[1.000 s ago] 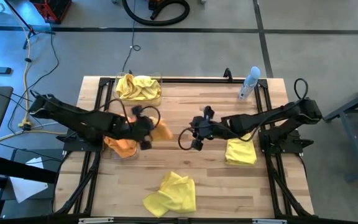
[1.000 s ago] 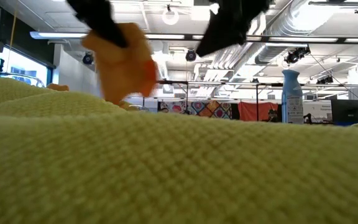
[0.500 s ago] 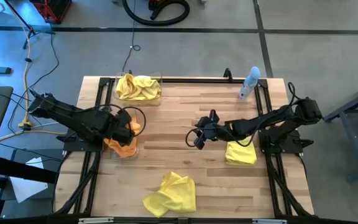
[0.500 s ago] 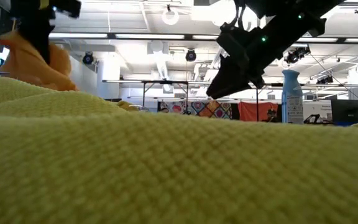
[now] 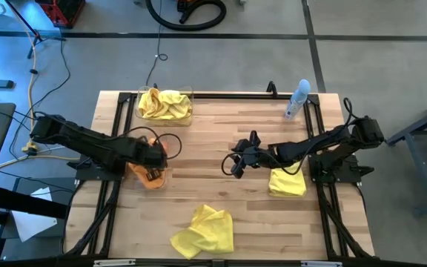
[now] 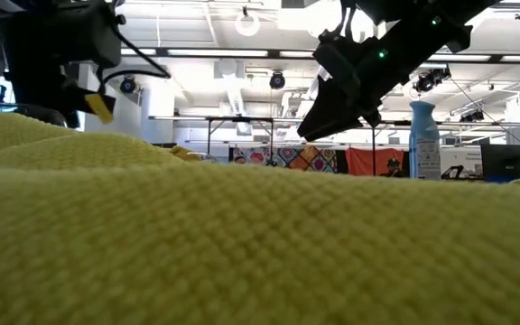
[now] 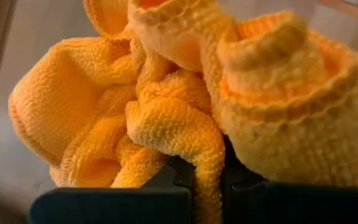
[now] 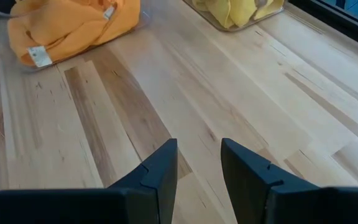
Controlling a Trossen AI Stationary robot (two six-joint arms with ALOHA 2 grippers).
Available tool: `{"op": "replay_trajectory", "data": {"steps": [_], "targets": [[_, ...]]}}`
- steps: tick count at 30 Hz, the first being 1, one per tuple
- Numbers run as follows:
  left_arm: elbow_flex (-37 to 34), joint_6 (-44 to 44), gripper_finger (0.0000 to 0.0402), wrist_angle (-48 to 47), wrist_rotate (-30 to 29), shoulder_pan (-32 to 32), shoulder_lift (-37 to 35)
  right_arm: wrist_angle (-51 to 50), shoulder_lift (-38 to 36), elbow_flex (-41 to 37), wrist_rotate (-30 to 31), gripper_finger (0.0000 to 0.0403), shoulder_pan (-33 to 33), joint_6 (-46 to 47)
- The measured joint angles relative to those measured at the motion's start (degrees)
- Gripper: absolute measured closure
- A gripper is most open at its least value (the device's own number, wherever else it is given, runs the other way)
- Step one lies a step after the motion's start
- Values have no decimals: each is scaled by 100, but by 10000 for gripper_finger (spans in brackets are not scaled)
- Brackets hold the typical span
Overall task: Sort microfiber towel by color & place in baskets
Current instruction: Put the orange microfiber towel into the bottom transparent bin
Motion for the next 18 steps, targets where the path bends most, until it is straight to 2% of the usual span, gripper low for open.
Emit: {"op": "replay_trajectory", "data": {"steps": [5, 18], "targets": [[38, 520, 401, 207, 63, -149, 15, -6, 0, 0, -6, 284, 0, -35], [198, -1515, 387, 35, 621, -115, 17, -17, 0, 2, -20, 284, 0, -48]]}}
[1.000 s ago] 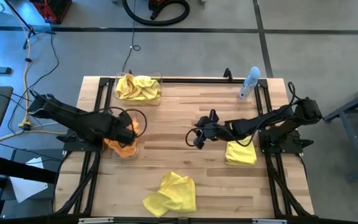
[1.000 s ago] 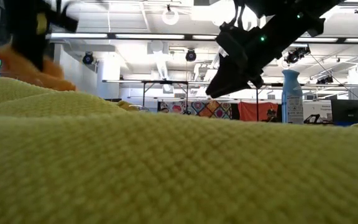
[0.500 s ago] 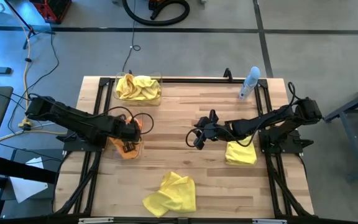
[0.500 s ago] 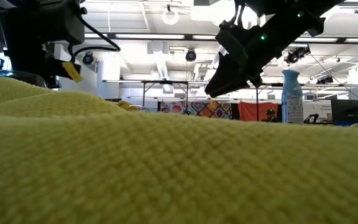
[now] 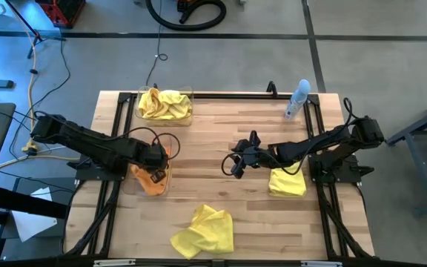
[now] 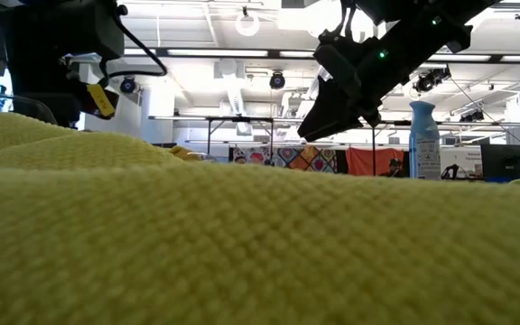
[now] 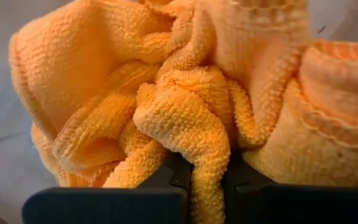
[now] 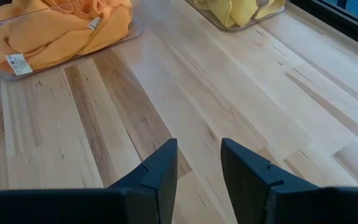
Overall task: Sort microfiber towel by color & place in baskets
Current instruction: Put the orange microfiber towel into the bottom transparent bin
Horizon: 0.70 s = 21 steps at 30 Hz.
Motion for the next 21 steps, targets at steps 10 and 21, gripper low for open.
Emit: {"op": "replay_trajectory", "data": {"steps": [10, 21], "targets": [[-3, -826, 386, 41, 72, 218, 4, 0, 0, 2, -119, 284, 2, -54], [449, -757, 328, -502, 147, 244, -134, -2, 0, 4, -214, 284, 1, -107]]}}
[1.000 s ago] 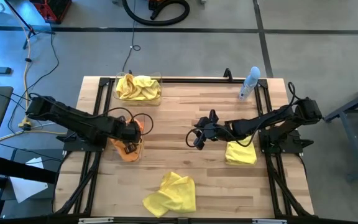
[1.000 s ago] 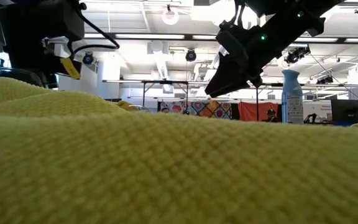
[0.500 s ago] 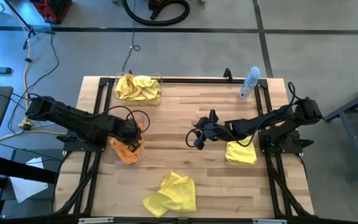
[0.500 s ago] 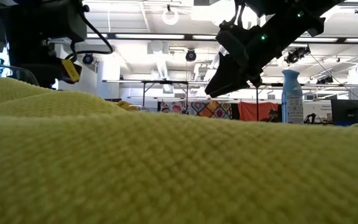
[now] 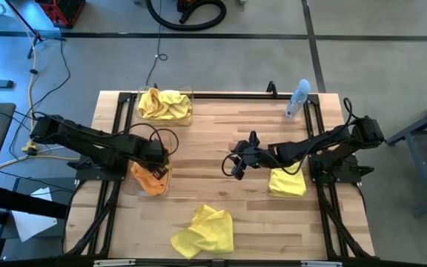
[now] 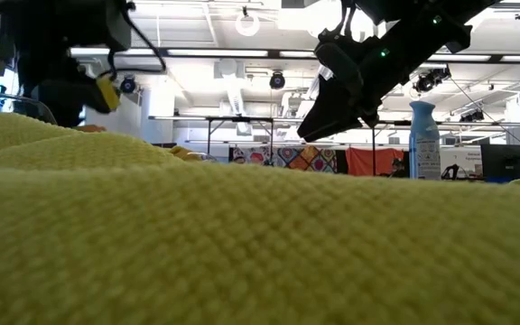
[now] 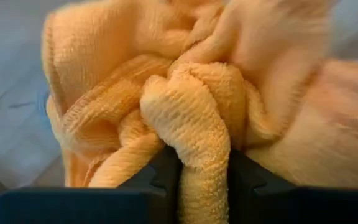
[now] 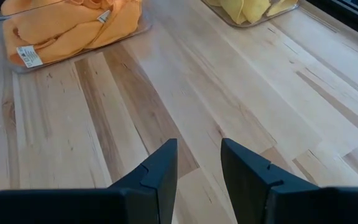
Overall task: Sort microfiber towel by color & place in baskets
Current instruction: Put the orange microfiber towel into the bottom transparent bin
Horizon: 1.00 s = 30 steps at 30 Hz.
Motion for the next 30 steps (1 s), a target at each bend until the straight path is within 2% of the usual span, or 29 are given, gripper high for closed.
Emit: {"op": "replay_trajectory", "data": {"steps": [5, 14, 25, 30], "targets": [[351, 26, 286, -100, -71, 0, -181, -55, 0, 2, -2, 284, 1, 0], [396, 137, 224, -165, -9, 12, -514, -103, 0, 2, -2, 284, 1, 0], [436, -31, 218, -256, 234, 471, -1349, -105, 0, 2, -2, 284, 0, 0], [761, 19, 218, -418, -202, 525, -1674, -105, 0, 2, -2, 284, 1, 0]]}}
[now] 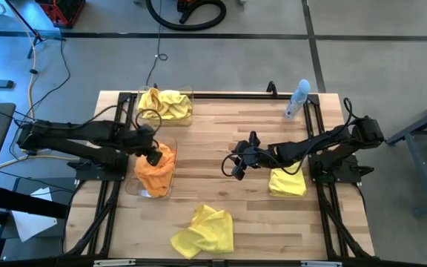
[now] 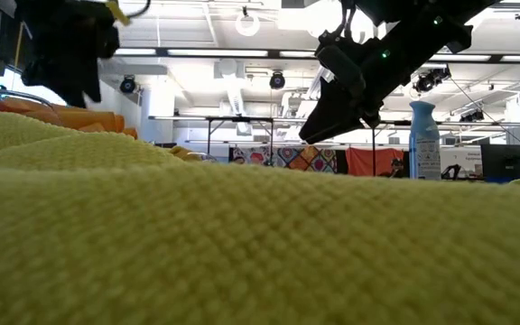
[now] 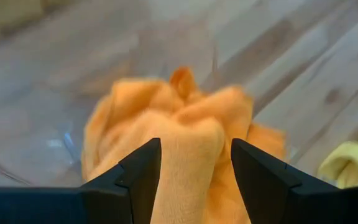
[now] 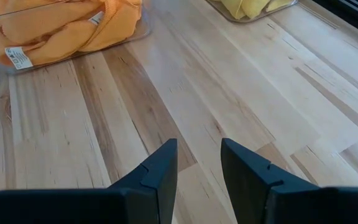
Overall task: Sort microfiber towel by color & place in baskets
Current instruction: Put the orange microfiber towel into the bottom transparent bin
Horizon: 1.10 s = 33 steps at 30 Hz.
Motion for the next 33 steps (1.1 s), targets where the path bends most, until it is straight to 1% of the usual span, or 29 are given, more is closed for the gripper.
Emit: {"op": "replay_trajectory", "data": {"steps": [3, 5, 7, 9, 11, 17, 24, 29, 33], "targets": [[162, -14, 218, -26, -379, 0, -155, -2, 0, 0, 0, 284, 0, 0], [171, -194, 218, -133, -383, -3, -184, -2, 0, 0, 0, 284, 0, 0], [170, -392, 218, -489, -347, -15, -117, -3, 0, 0, 2, 284, 0, -1], [168, -673, 218, -887, -339, -66, 44, -16, 0, 0, 0, 284, 0, -2], [129, -903, 218, -1069, -319, -199, 233, -24, 0, 0, 1, 284, -1, -2], [-396, -1134, 218, -477, -63, -540, 823, -28, 0, 0, 2, 284, -2, -2], [-1136, -1559, 218, 552, -90, -714, 1549, -28, 0, 0, 2, 284, -2, -2], [-1188, -1729, 218, 624, -183, -719, 1941, -25, 0, 0, 2, 284, -2, 0], [-1119, -1744, 218, 591, -201, -719, 1956, -22, 0, 0, 2, 284, -2, 0]]}}
